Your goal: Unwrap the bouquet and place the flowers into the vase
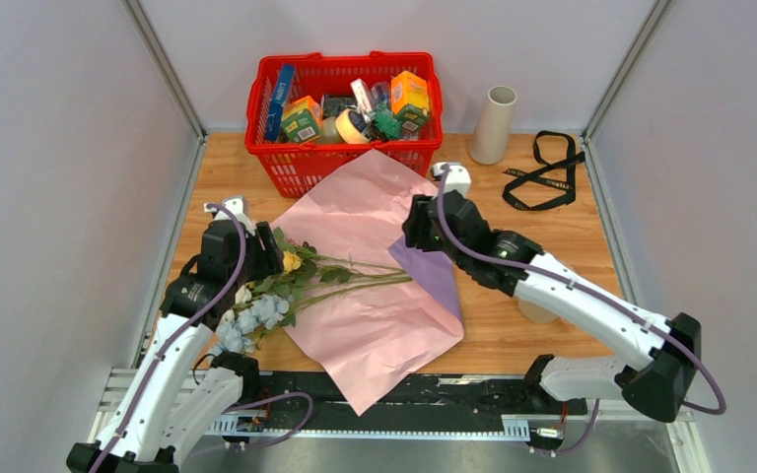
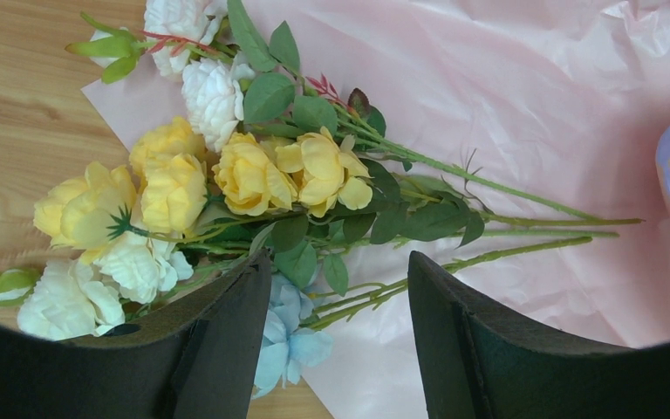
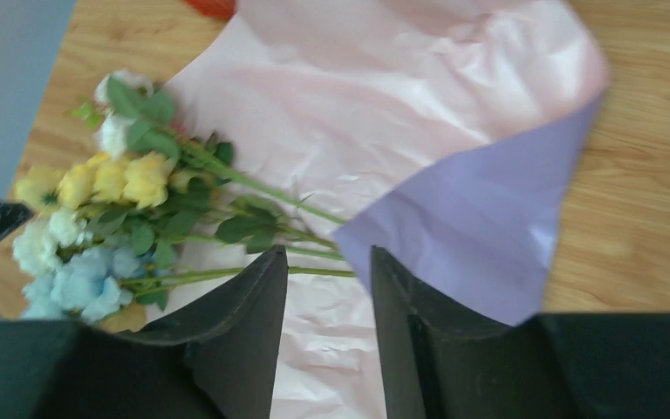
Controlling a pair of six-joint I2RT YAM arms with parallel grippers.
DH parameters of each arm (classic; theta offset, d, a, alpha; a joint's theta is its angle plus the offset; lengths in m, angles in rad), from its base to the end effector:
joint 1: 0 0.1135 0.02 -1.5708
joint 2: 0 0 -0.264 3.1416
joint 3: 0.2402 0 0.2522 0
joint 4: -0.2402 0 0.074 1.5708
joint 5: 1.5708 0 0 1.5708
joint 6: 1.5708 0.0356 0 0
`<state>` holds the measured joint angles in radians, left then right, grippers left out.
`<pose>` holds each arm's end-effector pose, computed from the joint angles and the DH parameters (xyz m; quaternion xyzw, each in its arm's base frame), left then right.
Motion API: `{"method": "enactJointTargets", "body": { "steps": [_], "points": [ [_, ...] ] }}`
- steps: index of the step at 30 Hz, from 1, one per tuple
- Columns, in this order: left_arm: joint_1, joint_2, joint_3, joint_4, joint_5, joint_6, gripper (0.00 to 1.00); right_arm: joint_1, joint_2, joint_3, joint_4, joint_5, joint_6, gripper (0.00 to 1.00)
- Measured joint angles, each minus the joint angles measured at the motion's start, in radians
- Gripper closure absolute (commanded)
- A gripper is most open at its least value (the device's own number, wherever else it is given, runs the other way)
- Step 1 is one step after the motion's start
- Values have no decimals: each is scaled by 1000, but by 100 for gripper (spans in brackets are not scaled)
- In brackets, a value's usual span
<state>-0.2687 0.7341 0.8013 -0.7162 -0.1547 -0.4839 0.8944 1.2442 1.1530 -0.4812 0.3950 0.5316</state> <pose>0.1474 -0.0349 0.3007 -0.1301 0.8841 -0.0986 0.4378 0.1825 0.2055 0.3431 -0.0629 0.8637 0.1767 0.4678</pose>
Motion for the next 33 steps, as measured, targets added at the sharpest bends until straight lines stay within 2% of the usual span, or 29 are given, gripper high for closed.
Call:
{"method": "enactJointTargets", "body": {
  "steps": [3,6,13,20,27,33],
  "points": [
    [0,-15,0,-3,-17,-1,33,59,109,34,77,-37,-3,64],
    [0,-53,0,-8,-48,-4,33,127,254,95,122,-28,-5,74],
    [0,-169,0,-21,-131,-10,33,261,595,245,132,122,-37,99],
    [0,-215,0,-21,-168,-12,33,236,726,259,38,353,-63,100],
    [0,-201,0,-21,-169,-12,33,146,725,175,-23,536,-62,100],
    [0,-200,0,-21,-169,-12,33,59,680,62,-123,600,0,100]
  ]
}}
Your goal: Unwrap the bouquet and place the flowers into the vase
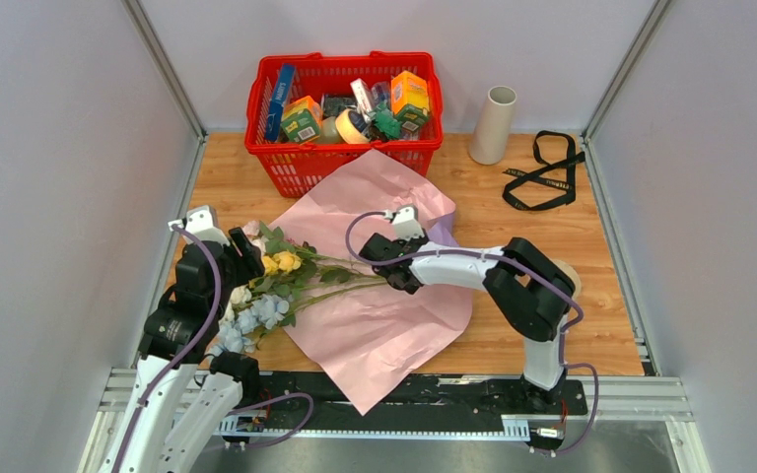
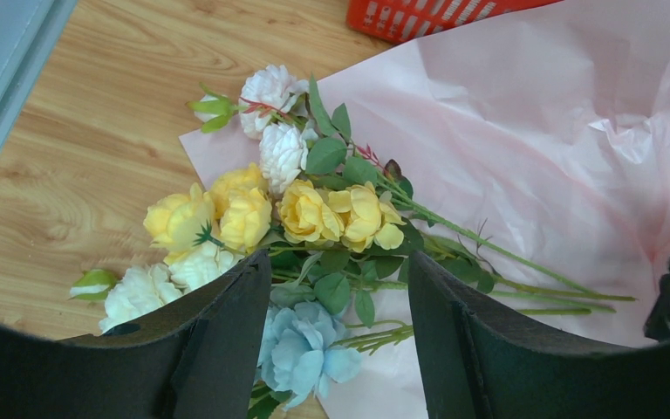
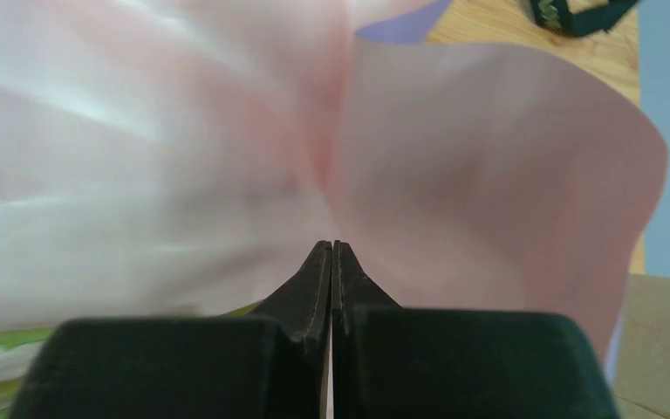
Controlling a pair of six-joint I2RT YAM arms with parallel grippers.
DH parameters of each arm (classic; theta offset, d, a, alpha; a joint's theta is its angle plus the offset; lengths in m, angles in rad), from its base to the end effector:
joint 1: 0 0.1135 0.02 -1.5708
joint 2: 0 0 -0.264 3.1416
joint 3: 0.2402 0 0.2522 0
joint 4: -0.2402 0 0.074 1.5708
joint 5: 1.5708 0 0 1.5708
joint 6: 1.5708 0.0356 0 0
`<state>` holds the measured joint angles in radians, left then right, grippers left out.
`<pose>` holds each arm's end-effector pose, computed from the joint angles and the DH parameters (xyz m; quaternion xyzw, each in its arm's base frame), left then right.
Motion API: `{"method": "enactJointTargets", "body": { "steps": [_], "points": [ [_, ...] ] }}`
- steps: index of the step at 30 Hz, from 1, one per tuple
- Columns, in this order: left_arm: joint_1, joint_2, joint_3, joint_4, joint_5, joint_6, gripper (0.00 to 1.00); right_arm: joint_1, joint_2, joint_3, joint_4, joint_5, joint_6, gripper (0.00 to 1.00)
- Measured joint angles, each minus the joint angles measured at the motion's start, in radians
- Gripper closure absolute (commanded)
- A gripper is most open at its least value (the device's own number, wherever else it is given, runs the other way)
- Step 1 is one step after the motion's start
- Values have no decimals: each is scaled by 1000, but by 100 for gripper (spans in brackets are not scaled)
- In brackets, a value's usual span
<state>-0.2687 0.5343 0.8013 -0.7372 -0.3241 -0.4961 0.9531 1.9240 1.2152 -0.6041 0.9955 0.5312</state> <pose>0.1084 -0.0181 0.3216 -0.1793 0.8262 -0.0650 0.5301 0.2329 0.2763 0.1570 -0.1224 0.8649 -0.2726 0.4033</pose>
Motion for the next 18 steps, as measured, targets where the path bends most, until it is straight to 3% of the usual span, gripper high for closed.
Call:
{"method": "enactJointTargets", "body": {
  "steps": [8,18],
  "points": [
    [0,10,0,0,0,0,33,-71,-170,-105,-61,16,93,100],
    [0,15,0,0,0,0,33,-163,-192,-118,-64,-5,107,100]
  ]
}}
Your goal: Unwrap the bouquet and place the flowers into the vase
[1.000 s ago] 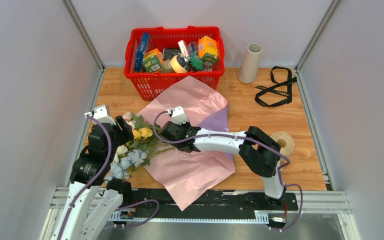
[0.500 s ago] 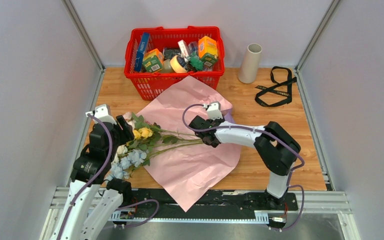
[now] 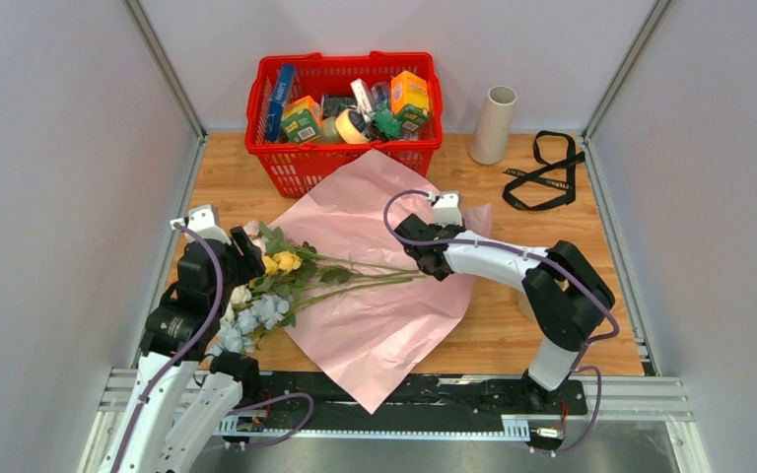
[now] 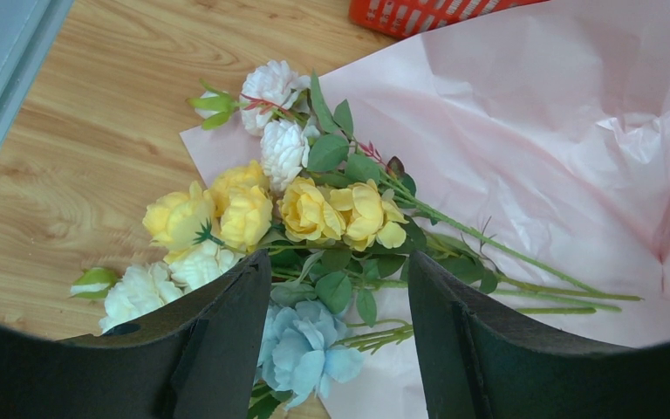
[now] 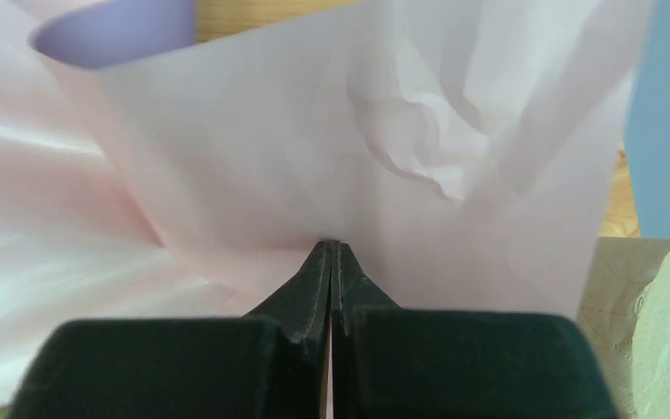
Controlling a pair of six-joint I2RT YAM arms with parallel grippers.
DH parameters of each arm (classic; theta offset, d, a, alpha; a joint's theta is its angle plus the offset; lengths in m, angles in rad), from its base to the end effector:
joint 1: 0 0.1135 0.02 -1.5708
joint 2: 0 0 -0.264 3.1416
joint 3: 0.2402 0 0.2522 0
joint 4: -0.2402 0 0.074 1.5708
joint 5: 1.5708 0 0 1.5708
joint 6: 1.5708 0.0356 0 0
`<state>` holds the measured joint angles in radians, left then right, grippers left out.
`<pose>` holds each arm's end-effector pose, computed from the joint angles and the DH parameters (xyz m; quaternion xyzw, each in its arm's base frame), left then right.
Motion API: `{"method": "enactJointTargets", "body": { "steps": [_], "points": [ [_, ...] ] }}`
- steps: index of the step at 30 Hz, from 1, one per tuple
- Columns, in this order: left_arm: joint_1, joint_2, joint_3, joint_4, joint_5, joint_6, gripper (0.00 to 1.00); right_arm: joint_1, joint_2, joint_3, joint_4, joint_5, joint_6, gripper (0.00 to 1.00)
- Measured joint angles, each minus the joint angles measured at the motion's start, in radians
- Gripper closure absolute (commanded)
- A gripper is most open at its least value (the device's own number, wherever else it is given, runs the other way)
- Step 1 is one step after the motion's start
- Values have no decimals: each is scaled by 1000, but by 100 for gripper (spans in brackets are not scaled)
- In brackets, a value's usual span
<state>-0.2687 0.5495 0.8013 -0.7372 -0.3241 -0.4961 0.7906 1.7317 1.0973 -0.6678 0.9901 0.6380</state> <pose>0.1114 -0.0189 0.3202 -0.1787 0.8302 -0.0620 0.5244 0.2462 0.2065 0.1871 -0.0030 0.8743 -0.2785 0.3974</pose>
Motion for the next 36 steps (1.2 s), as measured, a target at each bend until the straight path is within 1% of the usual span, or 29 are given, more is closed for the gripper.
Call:
{"method": "enactJointTargets", "body": {
  "steps": [5,12,18,21,25,30,36],
  "points": [
    [0,7,0,0,0,0,33,-46,-42,-27,8,-92,-24,100],
    [0,17,0,0,0,0,33,26,-75,5,91,-280,-86,99],
    [0,15,0,0,0,0,32,50,-35,100,132,-341,-108,100],
    [0,15,0,0,0,-1,33,61,0,127,146,-331,-121,100],
    [0,15,0,0,0,-1,32,74,84,167,159,-298,-152,100],
    [0,15,0,0,0,-1,33,84,185,203,165,-223,-209,100],
    [0,16,0,0,0,-1,33,88,191,200,135,-93,-212,100]
  ]
}}
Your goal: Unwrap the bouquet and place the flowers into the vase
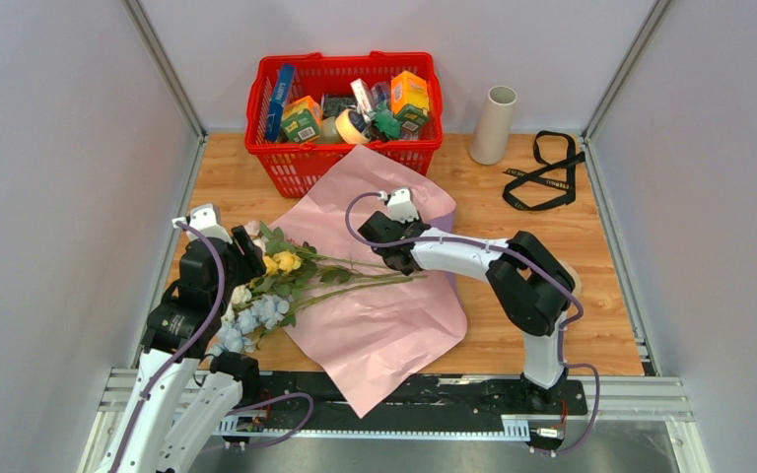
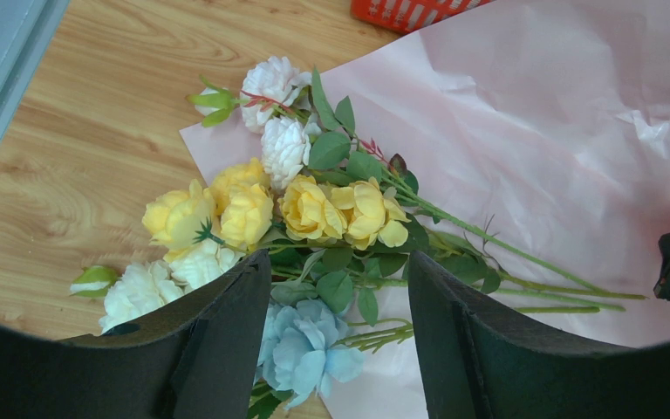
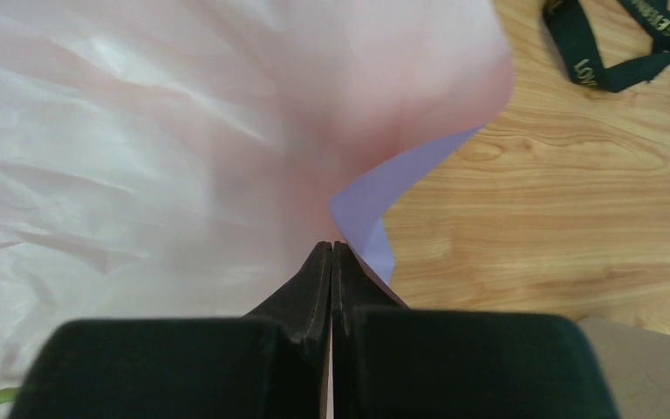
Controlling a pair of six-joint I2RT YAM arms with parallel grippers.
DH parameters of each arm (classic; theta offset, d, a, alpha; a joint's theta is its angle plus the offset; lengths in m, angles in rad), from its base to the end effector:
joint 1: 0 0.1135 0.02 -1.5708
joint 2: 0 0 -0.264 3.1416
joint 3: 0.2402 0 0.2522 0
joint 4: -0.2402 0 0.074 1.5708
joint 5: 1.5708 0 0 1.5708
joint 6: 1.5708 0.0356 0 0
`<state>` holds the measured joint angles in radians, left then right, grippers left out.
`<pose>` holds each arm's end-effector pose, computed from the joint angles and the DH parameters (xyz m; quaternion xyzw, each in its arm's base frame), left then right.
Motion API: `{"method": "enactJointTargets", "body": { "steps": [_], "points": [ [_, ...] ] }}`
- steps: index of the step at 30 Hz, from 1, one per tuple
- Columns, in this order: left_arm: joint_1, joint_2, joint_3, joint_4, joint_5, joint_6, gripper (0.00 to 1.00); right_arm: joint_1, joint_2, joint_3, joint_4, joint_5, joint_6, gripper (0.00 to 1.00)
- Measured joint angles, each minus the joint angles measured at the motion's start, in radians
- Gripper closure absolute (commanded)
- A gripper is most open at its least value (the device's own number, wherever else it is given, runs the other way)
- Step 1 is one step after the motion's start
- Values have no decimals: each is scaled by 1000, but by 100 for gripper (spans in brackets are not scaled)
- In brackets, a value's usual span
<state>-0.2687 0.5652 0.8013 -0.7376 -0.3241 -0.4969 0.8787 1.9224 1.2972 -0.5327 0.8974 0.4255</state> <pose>0.1145 -0.0198 0.3187 -0.1783 0.8343 -0.0591 0.5183 0.2660 0.2773 0.1785 -0.1115 0.8793 -0.2254 0.4045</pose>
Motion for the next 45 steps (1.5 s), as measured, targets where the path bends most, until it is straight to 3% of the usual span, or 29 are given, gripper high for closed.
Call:
{"method": "enactJointTargets", "body": {
  "steps": [10,24,26,31,36,42,45],
  "points": [
    [0,0,0,0,0,0,33,-50,-122,-113,-28,106,26,99],
    [0,0,0,0,0,-3,33,-179,-223,-262,-28,53,65,95],
    [0,0,0,0,0,-3,32,-194,-223,-275,-3,29,47,91],
    [0,0,0,1,9,-2,33,-221,-223,-277,64,-35,-23,69],
    [0,43,1,3,76,2,34,-226,-245,-253,93,-143,-89,57],
    [0,174,11,37,203,-16,34,-226,-390,-249,109,-367,-117,37],
    [0,232,11,77,269,-40,34,-225,-472,-259,117,-464,-121,32]
  ]
}}
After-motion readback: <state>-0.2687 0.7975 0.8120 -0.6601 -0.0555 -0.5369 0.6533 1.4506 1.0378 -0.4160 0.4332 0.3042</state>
